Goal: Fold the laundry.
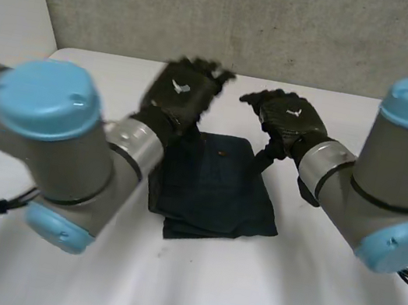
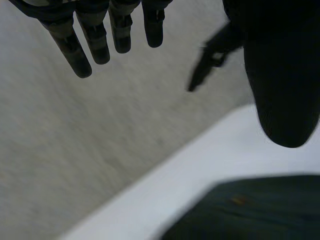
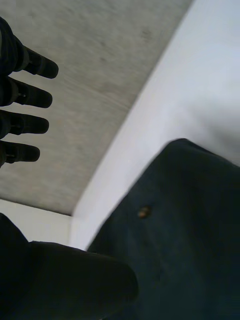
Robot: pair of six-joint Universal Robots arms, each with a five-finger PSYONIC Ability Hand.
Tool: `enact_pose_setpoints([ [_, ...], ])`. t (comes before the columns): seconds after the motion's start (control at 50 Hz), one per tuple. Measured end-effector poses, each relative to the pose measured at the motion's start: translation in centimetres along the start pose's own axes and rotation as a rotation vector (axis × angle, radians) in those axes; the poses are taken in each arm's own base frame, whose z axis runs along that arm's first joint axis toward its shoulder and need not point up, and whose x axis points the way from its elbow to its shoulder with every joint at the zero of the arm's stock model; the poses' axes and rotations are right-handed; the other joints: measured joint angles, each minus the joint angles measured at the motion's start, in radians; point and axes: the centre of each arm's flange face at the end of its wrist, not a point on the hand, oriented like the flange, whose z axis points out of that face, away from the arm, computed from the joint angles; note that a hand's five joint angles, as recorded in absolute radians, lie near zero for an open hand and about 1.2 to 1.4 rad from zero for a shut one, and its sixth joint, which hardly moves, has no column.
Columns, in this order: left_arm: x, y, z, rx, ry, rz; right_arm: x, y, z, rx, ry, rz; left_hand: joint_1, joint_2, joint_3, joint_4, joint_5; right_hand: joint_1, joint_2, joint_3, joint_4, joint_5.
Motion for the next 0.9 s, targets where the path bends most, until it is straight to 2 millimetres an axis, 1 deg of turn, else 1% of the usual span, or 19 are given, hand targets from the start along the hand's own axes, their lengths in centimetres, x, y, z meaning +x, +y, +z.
enact_pose_setpoints([
  [0.1,1.2,3.5,0.7,-0.207,0.020,-0.047,0.1,2.1,1.9,-0.117,-0.031,0.006,0.000,0.000,0.000,0.000,0.000,0.000,0.000,0.000,0.000,0.000],
  [0.16,1.2,5.6,0.9,-0.313,-0.013,-0.064,0.0,3.8,2.7,-0.182,-0.050,-0.001,0.000,0.000,0.000,0.000,0.000,0.000,0.000,0.000,0.000,0.000],
  [0.18,1.1,6.5,0.9,-0.354,-0.034,-0.065,0.0,4.7,3.0,-0.213,-0.056,-0.011,0.000,0.000,0.000,0.000,0.000,0.000,0.000,0.000,0.000,0.000],
  [0.24,0.7,8.1,1.0,-0.423,-0.085,-0.056,0.0,6.6,3.6,-0.267,-0.061,-0.047,0.000,0.000,0.000,0.000,0.000,0.000,0.000,0.000,0.000,0.000],
  [0.3,0.3,9.1,1.0,-0.468,-0.130,-0.031,0.2,8.4,4.1,-0.314,-0.055,-0.104,0.003,0.000,0.000,0.000,0.000,-0.026,-0.011,0.000,0.000,0.000],
  [0.34,0.0,9.3,0.9,-0.484,-0.142,-0.007,0.4,8.9,4.2,-0.331,-0.038,-0.143,0.003,0.000,0.000,0.000,0.000,-0.045,-0.025,0.000,0.000,0.000],
  [0.38,-0.1,9.3,0.8,-0.496,-0.142,0.017,0.6,8.8,4.2,-0.331,-0.021,-0.171,0.003,0.000,0.000,0.000,0.000,-0.045,-0.025,0.000,0.000,0.000],
  [0.42,-0.3,9.2,0.6,-0.506,-0.136,0.048,0.8,7.9,4.1,-0.307,0.003,-0.197,0.003,0.000,0.000,0.000,0.000,-0.045,-0.026,0.000,0.000,0.000],
  [0.48,-0.4,8.1,0.5,-0.490,-0.118,0.074,1.0,5.9,3.7,-0.250,0.030,-0.220,0.000,0.000,0.000,0.000,0.000,-0.045,-0.026,0.000,0.000,0.000],
  [0.52,-0.5,6.7,0.4,-0.458,-0.101,0.079,1.0,4.4,3.2,-0.195,0.048,-0.235,0.000,0.000,0.000,0.000,0.000,-0.045,-0.026,0.000,0.000,0.000],
  [0.58,-0.7,3.8,0.5,-0.376,-0.073,0.073,0.7,2.8,2.3,-0.121,0.069,-0.253,0.000,-0.001,0.000,0.000,0.000,-0.045,-0.026,0.000,0.000,0.000],
  [0.64,-1.3,0.6,0.7,-0.271,-0.052,0.061,0.1,2.2,1.2,-0.063,0.081,-0.268,0.000,-0.001,0.000,0.000,0.000,-0.045,-0.025,0.000,0.000,-0.001],
  [0.66,-1.4,-0.1,0.8,-0.245,-0.046,0.058,0.0,2.2,0.9,-0.055,0.083,-0.271,0.000,-0.001,0.000,0.000,0.000,-0.045,-0.026,0.000,0.000,0.000],
  [0.7,-2.0,-2.7,0.9,-0.150,-0.018,0.050,-1.0,2.6,-0.3,-0.030,0.080,-0.288,0.000,-0.001,0.000,0.000,0.000,-0.045,-0.025,0.000,0.000,0.000],
  [0.72,-2.0,-3.2,0.9,-0.131,-0.009,0.049,-1.2,2.7,-0.6,-0.027,0.078,-0.291,0.000,-0.001,0.000,0.000,0.000,-0.045,-0.026,0.000,0.000,0.000],
  [0.74,-2.2,-4.5,1.0,-0.082,0.020,0.047,-2.0,3.4,-1.3,-0.027,0.069,-0.302,0.000,-0.001,0.000,0.000,0.000,-0.045,-0.025,0.000,0.000,0.000],
  [0.8,-2.0,-7.0,0.9,0.015,0.118,0.049,-3.5,5.2,-2.7,-0.037,0.041,-0.325,0.000,-0.001,0.000,0.000,0.000,-0.045,-0.025,0.000,0.000,0.000],
  [0.86,-1.1,-8.6,0.4,0.065,0.269,0.051,-5.1,7.4,-3.9,-0.051,0.008,-0.346,0.000,-0.002,0.000,0.000,0.000,-0.045,-0.026,0.000,0.000,0.000],
  [0.9,-0.6,-9.0,0.0,0.070,0.356,0.048,-5.7,8.5,-4.2,-0.057,-0.001,-0.354,0.000,-0.002,0.000,0.000,0.000,-0.045,-0.026,0.000,0.000,0.000],
])
